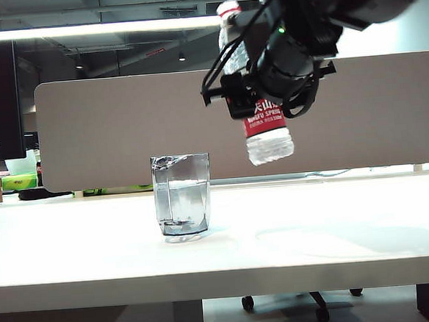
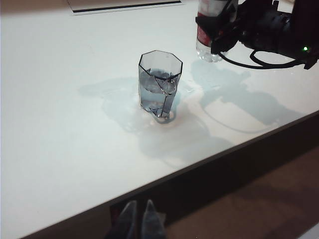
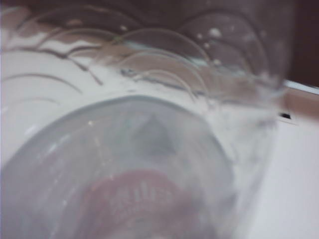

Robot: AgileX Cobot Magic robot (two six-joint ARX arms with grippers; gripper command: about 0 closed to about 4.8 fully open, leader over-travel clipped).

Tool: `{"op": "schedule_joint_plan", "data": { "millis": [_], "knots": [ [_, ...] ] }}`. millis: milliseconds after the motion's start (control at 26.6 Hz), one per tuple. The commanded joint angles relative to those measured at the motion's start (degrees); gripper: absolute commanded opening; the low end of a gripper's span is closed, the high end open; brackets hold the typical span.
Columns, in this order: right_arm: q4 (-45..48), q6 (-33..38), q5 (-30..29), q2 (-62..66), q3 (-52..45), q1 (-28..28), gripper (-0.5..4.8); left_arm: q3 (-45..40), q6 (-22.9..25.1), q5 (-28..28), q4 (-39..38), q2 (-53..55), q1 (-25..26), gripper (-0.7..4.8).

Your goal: Pick up the mineral water bottle on the table and pour water into the mug until it's half full.

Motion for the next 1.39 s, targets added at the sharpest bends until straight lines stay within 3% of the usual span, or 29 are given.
{"op": "schedule_joint_plan", "data": {
  "millis": [38,188,338,903,1091,1128,1166,1203,1391],
  "knots": [
    [12.2,2.1,-2.1,0.5,-3.3,-0.3,2.31,0.1,0.0,-0.1,0.2,0.0,0.0,0.22],
    [23.5,2.4,-3.5,6.3,-8.5,-1.3,2.29,0.1,0.1,0.0,1.0,0.0,0.0,0.22],
    [28.6,2.7,-4.1,10.9,-8.6,-1.2,2.29,0.1,0.0,0.0,2.1,0.1,0.0,0.22],
    [29.2,5.1,-5.1,14.3,-8.6,-1.3,2.35,0.1,0.0,0.0,3.4,0.0,0.0,0.22],
    [28.2,5.1,-5.1,14.9,-8.6,-1.3,2.9,0.1,0.0,0.0,3.4,0.1,0.0,0.22],
    [27.8,5.1,-5.1,14.9,-8.6,-1.3,3.25,0.1,0.0,0.1,3.4,0.0,0.0,0.22],
    [27.0,5.1,-5.0,14.9,-8.6,-1.3,4.19,0.1,0.0,0.1,3.4,0.1,0.0,0.22],
    [26.6,5.1,-5.0,14.9,-8.6,-1.3,4.54,0.1,0.0,0.1,3.4,0.0,0.0,0.22],
    [25.5,4.8,-4.9,14.8,-8.7,-1.3,4.79,0.1,0.1,0.0,3.4,0.0,0.0,0.22]
  ]
}}
